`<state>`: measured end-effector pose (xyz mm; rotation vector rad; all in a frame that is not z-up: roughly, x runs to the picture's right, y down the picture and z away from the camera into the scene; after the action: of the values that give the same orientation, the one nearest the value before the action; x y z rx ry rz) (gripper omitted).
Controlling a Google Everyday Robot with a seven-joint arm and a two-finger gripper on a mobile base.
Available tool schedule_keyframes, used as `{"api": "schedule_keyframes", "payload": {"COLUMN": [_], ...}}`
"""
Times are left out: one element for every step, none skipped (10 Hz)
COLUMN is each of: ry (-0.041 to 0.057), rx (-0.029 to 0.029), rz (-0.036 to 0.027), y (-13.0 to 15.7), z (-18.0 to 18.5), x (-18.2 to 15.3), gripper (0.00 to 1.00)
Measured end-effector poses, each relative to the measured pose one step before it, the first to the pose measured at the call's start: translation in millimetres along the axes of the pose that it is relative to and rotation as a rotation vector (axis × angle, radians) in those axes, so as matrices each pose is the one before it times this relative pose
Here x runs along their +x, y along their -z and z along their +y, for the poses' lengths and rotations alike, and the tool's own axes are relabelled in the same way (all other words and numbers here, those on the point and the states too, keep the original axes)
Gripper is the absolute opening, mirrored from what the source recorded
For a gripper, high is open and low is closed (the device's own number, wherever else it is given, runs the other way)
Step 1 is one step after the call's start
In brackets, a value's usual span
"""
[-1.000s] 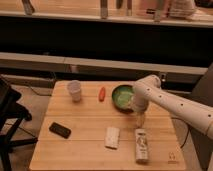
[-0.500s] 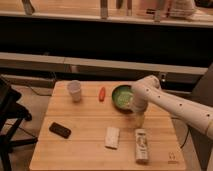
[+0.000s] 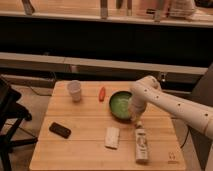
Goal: Drag the ceramic bowl in a circle
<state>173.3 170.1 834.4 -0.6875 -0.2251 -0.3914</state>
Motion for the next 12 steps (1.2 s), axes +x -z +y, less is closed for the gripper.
{"api": "schedule_keyframes", "payload": {"ry": [0.00754, 0.01420, 0.01072, 0.01632, 0.02305, 0.01671, 0.01565, 0.00441, 0.01714, 0.01122, 0.01454, 0.02397], "rx": [-0.00184, -0.00427, -0.00250, -0.00169, -0.00120, 0.00081, -0.00190, -0.00181, -0.00374, -0.00099, -0.00073, 0.00117], "rz": [0.00332, 0.00597, 0.00638, 0.00942, 0.00700, 0.00418, 0.00972, 0.00360, 0.00289, 0.00151, 0.00119, 0.00240], "y": [1.29, 0.56, 0.39, 0.87, 0.49, 1.00, 1.39, -0.16, 0.42, 0.87, 0.88, 1.78], "z": [0.68, -2.08, -2.80, -5.65, -6.42, -5.47, -1.30, -0.46, -4.85, -5.24, -7.34, -9.74], "x": [-4.52, -11.32, -8.45, -13.70, -14.34, -11.63, -4.99, -0.46, -6.54, -9.12, -13.17, -16.52], "gripper": [0.01, 0.01, 0.01, 0.01, 0.01, 0.01, 0.01, 0.01, 0.01, 0.01, 0.01, 0.01]}}
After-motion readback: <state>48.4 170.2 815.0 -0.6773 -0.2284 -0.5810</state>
